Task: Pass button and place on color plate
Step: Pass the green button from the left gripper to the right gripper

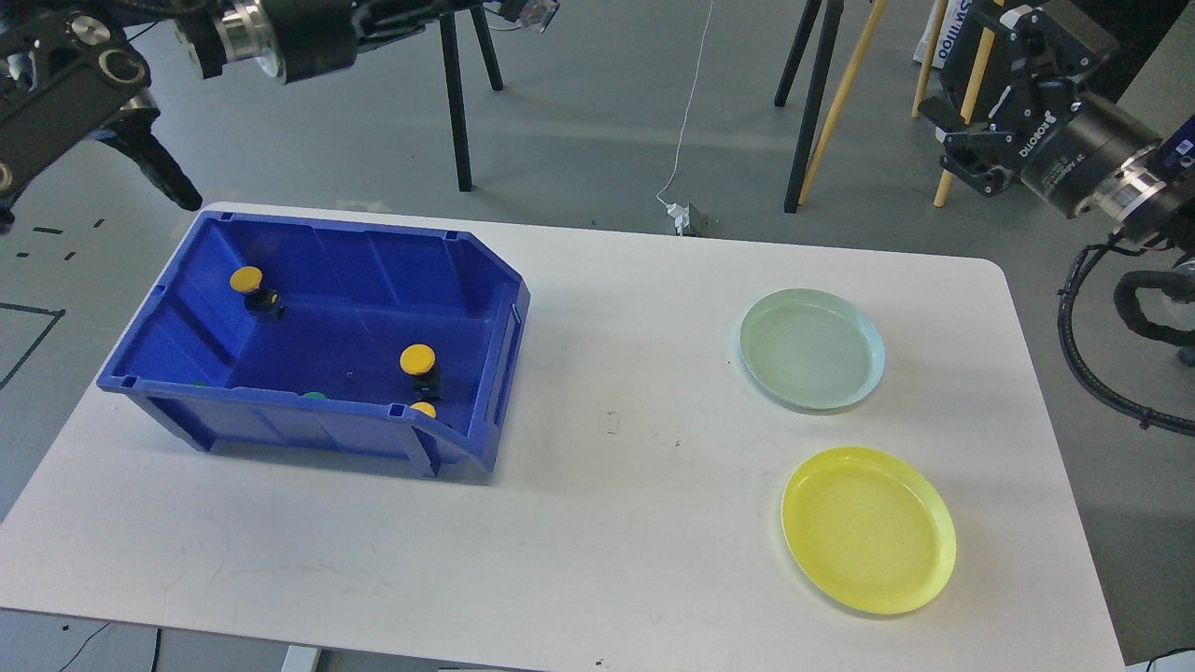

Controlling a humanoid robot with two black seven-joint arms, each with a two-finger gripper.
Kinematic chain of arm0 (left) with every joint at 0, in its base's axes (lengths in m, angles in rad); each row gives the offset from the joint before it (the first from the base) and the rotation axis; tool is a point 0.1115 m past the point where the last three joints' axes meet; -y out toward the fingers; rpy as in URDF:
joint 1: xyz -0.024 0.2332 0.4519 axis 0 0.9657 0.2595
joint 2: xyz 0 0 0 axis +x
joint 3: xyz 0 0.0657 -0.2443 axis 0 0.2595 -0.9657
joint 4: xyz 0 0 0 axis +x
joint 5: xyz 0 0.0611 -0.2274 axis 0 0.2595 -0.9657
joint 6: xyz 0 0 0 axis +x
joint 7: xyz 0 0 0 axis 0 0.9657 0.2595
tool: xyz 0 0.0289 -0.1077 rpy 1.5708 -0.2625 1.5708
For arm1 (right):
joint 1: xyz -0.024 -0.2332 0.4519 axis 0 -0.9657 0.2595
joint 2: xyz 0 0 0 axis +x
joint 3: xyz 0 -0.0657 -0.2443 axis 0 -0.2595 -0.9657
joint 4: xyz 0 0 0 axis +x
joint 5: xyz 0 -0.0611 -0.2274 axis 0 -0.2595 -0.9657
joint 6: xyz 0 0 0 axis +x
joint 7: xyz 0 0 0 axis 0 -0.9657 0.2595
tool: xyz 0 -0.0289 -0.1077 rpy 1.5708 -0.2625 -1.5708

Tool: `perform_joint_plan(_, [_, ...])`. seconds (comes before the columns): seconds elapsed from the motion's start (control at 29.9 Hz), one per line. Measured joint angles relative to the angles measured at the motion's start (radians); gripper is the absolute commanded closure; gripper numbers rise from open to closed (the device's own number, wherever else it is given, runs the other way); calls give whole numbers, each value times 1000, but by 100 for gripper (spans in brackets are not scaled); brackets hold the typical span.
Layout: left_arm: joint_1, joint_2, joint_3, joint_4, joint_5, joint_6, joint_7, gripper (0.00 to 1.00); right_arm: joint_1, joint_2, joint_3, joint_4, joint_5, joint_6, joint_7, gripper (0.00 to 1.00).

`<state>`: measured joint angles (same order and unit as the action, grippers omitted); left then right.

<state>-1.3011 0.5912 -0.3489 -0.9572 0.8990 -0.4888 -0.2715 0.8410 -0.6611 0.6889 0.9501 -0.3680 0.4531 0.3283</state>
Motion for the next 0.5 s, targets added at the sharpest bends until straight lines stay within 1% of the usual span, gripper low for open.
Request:
perform_joint_plan(0.17, [-20, -94, 7, 11, -119, 0, 33, 73, -1, 73, 32, 63, -1, -64, 0, 2])
perform_joint_plan(0.4, [-26, -229, 8, 78, -152, 0, 38, 73, 4, 158, 49, 87, -4, -76, 1, 2])
perform_joint_plan(0.5, [-32, -263, 8, 110, -155, 0, 38, 73, 15, 179, 50, 92, -4, -76, 2, 2])
